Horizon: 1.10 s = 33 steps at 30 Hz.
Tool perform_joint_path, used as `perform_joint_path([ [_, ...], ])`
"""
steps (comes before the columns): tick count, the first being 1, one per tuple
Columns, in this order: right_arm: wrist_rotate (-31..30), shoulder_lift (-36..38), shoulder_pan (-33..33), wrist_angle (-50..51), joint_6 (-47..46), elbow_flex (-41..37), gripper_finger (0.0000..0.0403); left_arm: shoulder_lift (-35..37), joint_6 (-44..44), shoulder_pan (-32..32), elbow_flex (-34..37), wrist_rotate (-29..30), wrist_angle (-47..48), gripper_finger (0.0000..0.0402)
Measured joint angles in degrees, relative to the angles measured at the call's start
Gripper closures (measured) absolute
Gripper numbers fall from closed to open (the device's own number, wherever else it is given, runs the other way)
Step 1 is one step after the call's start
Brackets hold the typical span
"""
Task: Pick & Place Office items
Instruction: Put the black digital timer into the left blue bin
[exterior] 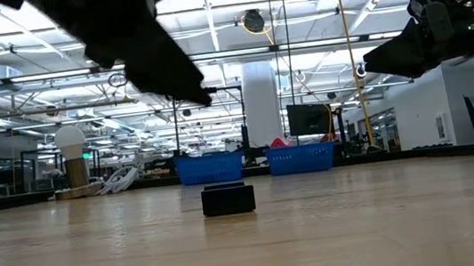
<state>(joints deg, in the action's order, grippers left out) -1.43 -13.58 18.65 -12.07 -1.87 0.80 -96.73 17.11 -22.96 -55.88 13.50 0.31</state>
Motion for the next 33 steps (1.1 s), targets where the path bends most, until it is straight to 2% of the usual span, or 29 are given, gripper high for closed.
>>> perform_joint_path([
  [3, 0.01, -0.07, 0.02, 0.10, -0.02, 0.02, 0.0165, -3.00, -1.51, -0.44, -0.05, -1.33, -2.11, 0.0090],
  [8, 0.01, -1.23, -0.02, 0.14, -0.02, 0.02, 0.0165, -7.71, -4.76, -0.70, 0.03, -8.94, -3.37, 0.0076],
  [16, 0.00, -1.84, -0.02, 0.22, -0.02, 0.02, 0.0165, -12.44, -2.91, 1.15, -0.11, -6.73, -6.21, 0.0075],
  [20, 0.00, -1.88, -0.02, 0.28, -0.02, 0.02, 0.0165, -12.72, 4.97, 2.43, -0.09, 1.17, -6.55, 0.0076],
  [23, 0.00, -1.88, -0.02, 0.28, -0.02, 0.02, 0.0165, -12.82, 14.57, 3.47, 0.00, 9.08, -5.57, 0.0075],
  [25, 0.00, -1.88, -0.02, 0.28, -0.02, 0.00, 0.0165, -12.81, 21.65, 4.49, 0.00, 11.99, -4.14, 0.0076],
  [29, 0.00, -1.88, -0.02, 0.28, -0.01, 0.01, 0.0165, -12.63, 37.86, 6.72, -0.06, 11.98, -1.78, 0.0076],
  [31, -0.01, -1.88, -0.02, 0.28, -0.02, 0.01, 0.0165, -12.61, 40.51, 7.42, -0.06, 11.02, -3.28, 0.0076],
  [33, 0.00, -1.88, -0.02, 0.28, -0.02, 0.02, 0.0165, -12.65, 38.34, 7.70, -0.04, 10.66, -5.76, 0.0076],
])
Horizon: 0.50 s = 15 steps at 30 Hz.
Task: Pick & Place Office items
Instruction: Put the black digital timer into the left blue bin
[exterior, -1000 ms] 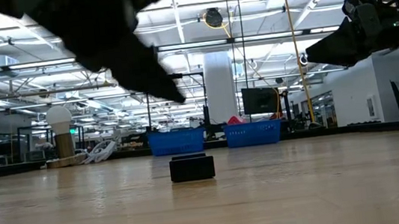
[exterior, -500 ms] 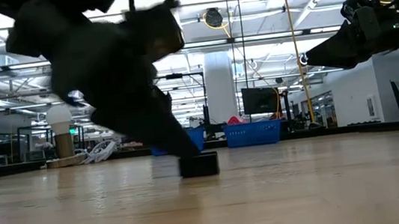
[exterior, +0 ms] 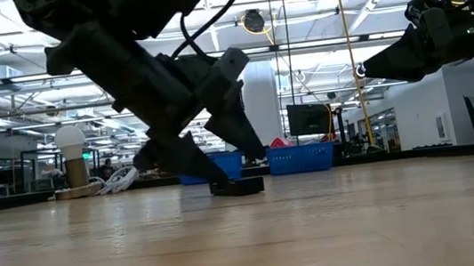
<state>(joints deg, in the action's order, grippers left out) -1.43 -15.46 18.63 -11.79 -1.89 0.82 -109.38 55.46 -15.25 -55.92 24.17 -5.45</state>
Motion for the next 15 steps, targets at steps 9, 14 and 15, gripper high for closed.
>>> perform_joint_path([
  [9, -0.02, 0.00, 0.00, -0.02, 0.00, 0.00, 0.0165, 4.88, -20.20, 1.20, 0.11, -8.16, -6.38, 0.0076],
  [14, -0.02, 0.02, 0.00, -0.02, 0.01, 0.00, 0.0165, 6.81, -35.60, 1.37, 0.07, -10.33, -7.26, 0.0076],
  [15, -0.02, 0.02, 0.00, -0.02, 0.01, -0.01, 0.0165, 6.98, -41.76, 1.36, 0.09, -10.41, -6.58, 0.0076],
])
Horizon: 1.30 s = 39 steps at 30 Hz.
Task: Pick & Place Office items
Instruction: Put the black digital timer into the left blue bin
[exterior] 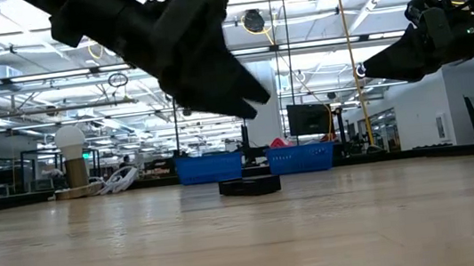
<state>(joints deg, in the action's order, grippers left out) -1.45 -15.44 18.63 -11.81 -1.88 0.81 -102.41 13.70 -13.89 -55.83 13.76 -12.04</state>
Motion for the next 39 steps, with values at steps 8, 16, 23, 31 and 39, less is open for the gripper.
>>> perform_joint_path([
  [8, 0.01, 0.00, 0.00, -0.33, 0.01, 0.01, 0.0165, -1.02, -23.36, 1.83, -0.01, -2.85, 2.05, 0.0076],
  [16, 0.00, 0.00, 0.00, -0.31, -0.01, 0.01, 0.0165, -6.51, -22.41, 4.33, 0.01, -9.39, 1.94, 0.0076],
  [23, 0.00, 0.00, 0.00, -0.26, 0.01, -0.01, 0.0165, -10.51, -16.73, 4.66, -0.17, -7.35, 0.47, 0.0076],
  [31, 0.00, -0.02, 0.00, -0.24, 0.00, 0.00, 0.0165, -11.48, 6.04, 6.48, -0.12, 4.88, 1.36, 0.0076],
  [39, 0.00, -0.02, 0.00, -0.23, 0.00, 0.00, 0.0165, -11.30, 31.25, 8.42, -0.20, 3.38, 2.04, 0.0076],
])
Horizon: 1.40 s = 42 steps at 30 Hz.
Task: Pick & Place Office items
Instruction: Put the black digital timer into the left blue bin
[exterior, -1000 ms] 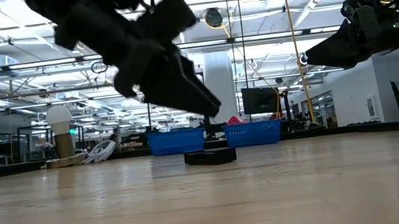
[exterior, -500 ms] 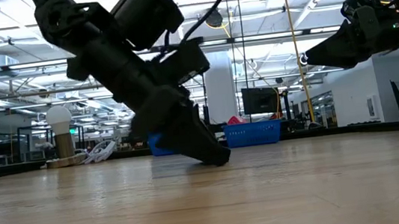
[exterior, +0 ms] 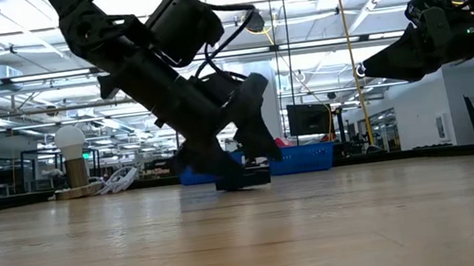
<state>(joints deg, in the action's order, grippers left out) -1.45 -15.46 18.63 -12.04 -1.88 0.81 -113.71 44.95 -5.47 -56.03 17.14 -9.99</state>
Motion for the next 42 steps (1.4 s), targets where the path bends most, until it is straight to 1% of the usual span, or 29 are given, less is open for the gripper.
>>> perform_joint_path([
  [3, 0.00, 0.00, 0.00, 0.01, -0.02, 0.00, 0.0165, -0.07, 1.33, 0.43, 0.06, -2.95, -2.85, 0.0076],
  [7, 0.01, 0.01, 0.01, 0.01, -0.01, -0.01, 0.0165, 0.60, -1.50, 0.36, 0.23, -5.33, -5.95, 0.0076],
  [9, 0.01, 0.00, 0.00, 0.01, -0.01, 0.00, 0.0165, 1.65, -6.15, 0.34, 0.36, -6.71, -7.34, 0.0076],
  [12, 0.02, 0.02, 0.00, 0.03, 0.00, 0.01, 0.0165, 4.03, -15.43, 0.12, 0.43, -8.82, -8.43, 0.0076],
  [14, 0.02, 0.02, 0.00, -0.02, 0.01, 0.01, 0.0165, 6.08, -19.46, 0.17, 0.28, -8.67, -6.72, 0.0076],
  [15, 0.02, 0.02, 0.00, 0.02, -0.02, 0.00, 0.0165, 6.64, -19.86, 0.25, 0.21, -8.01, -4.97, 0.0076],
  [16, 0.00, 0.00, 0.00, 0.03, -0.01, 0.00, 0.0165, 7.04, -18.67, 0.25, 0.19, -7.38, -2.88, 0.0076],
  [20, 0.00, 0.02, 0.01, 0.03, -0.01, 0.01, 0.0165, 7.51, -9.28, 0.32, 0.31, -5.60, 6.98, 0.0076],
  [24, 0.00, 0.02, 0.00, 0.03, -0.02, -0.02, 0.0165, 7.72, -4.04, -0.52, 0.23, -5.12, 18.61, 0.0076],
  [26, 0.00, 0.02, 0.00, 0.03, -0.02, 0.00, 0.0165, 7.75, -2.58, -1.08, 0.06, -4.03, 22.18, 0.0076],
  [28, 0.00, 0.02, 0.00, 0.03, -0.02, -0.02, 0.0165, 7.82, -2.37, -1.48, 0.04, -3.33, 23.80, 0.0076],
  [32, 0.01, 0.01, 0.01, 0.03, -0.01, -0.01, 0.0165, 7.80, -3.66, -1.91, 0.08, -1.78, 23.82, 0.0076],
  [35, 0.00, 0.01, 0.02, 0.03, 0.00, 0.00, 0.0165, 7.80, 0.59, -2.11, 0.08, -1.40, 23.82, 0.0076],
  [39, 0.00, 0.00, 0.00, 0.03, -0.02, 0.01, 0.0165, 7.94, 4.95, -0.72, 0.05, -4.83, 23.90, 0.0076],
  [42, 0.02, 0.00, 0.02, 0.03, 0.01, 0.01, 0.0165, 8.02, 5.44, 0.43, -0.07, -7.65, 24.71, 0.0076],
])
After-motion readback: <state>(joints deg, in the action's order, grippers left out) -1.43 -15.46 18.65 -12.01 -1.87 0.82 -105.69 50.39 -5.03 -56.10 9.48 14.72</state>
